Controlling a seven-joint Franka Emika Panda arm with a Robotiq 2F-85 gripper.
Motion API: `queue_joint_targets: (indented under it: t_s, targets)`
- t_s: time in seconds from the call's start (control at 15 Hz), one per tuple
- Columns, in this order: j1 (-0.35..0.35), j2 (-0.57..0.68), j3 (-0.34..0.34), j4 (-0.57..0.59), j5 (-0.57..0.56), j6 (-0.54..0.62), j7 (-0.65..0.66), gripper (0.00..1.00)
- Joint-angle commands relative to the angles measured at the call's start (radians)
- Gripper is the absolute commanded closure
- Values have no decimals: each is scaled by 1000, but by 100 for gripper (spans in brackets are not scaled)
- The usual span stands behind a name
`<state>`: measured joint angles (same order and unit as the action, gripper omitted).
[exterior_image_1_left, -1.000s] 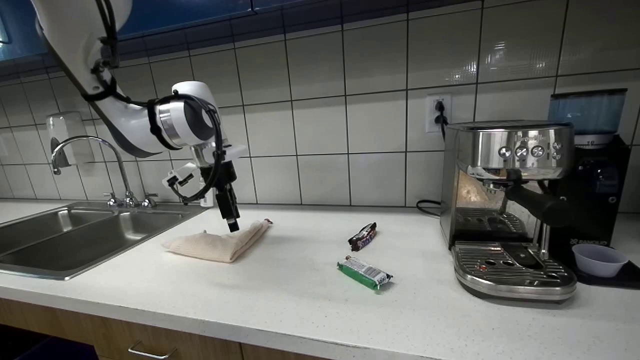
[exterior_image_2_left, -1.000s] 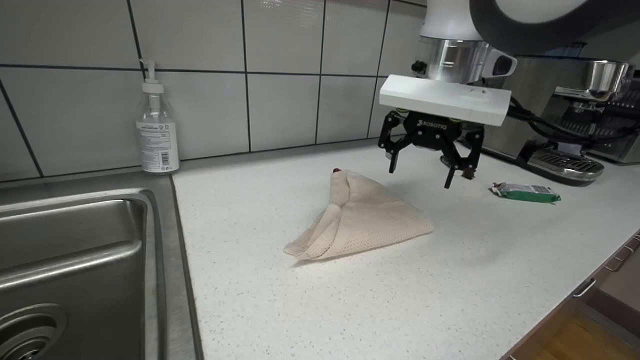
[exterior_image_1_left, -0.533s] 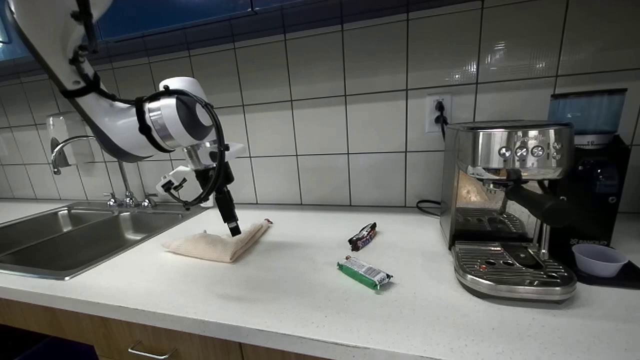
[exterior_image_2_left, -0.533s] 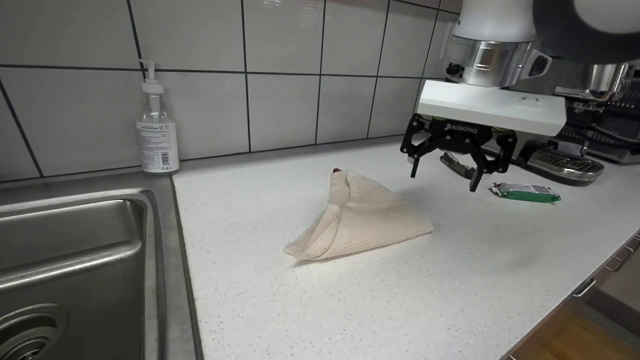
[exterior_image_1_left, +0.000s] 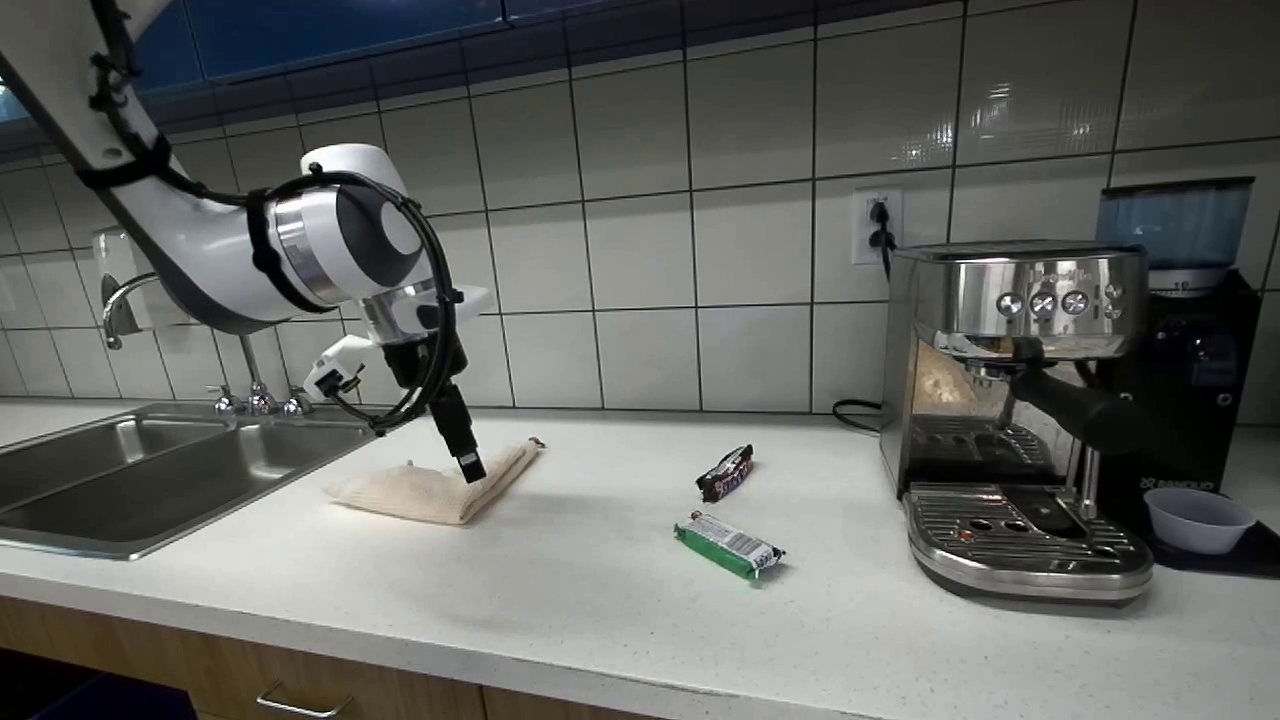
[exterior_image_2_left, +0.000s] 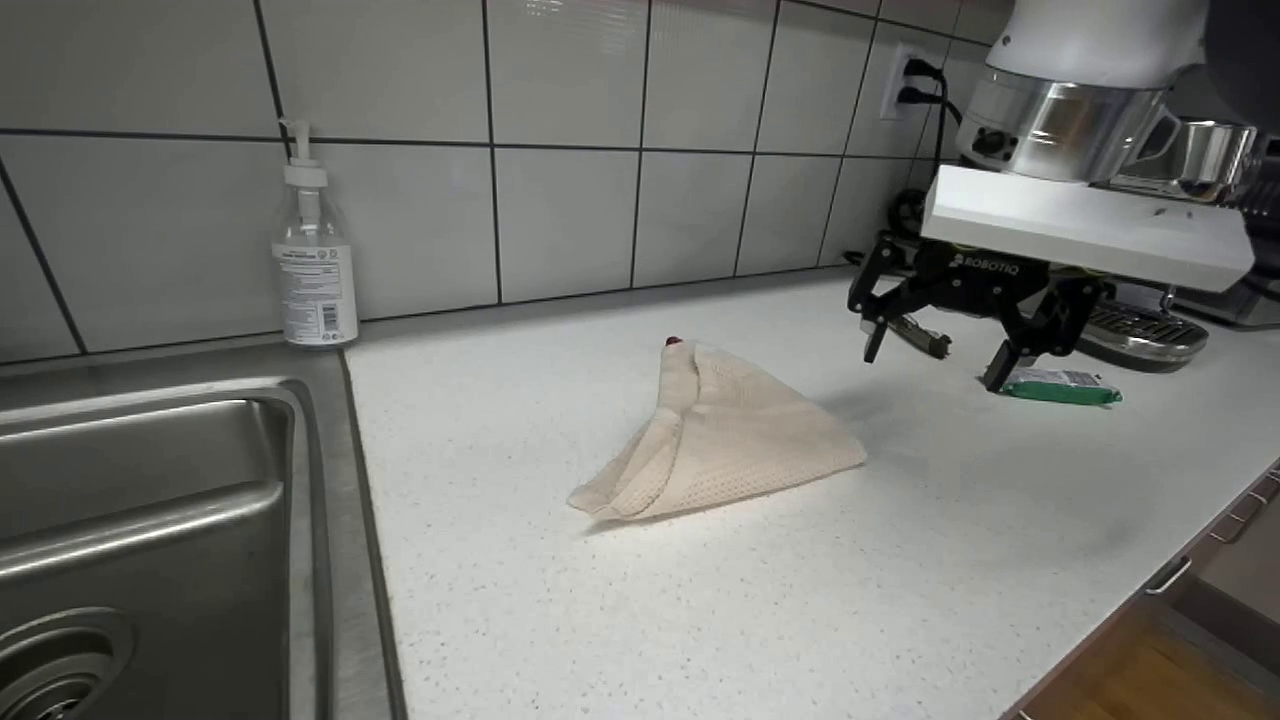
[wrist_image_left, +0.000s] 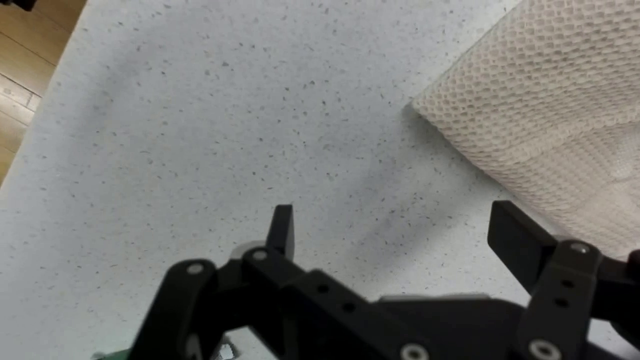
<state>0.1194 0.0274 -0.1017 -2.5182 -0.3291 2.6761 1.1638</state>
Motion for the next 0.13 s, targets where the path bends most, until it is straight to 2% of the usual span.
queue_joint_targets:
  t_s: [0.0, 0.07]
  targets:
    - [-36, -4, 36, -1, 1, -2, -2, 0]
    - [-36, -4, 37, -2, 1, -2, -2, 0]
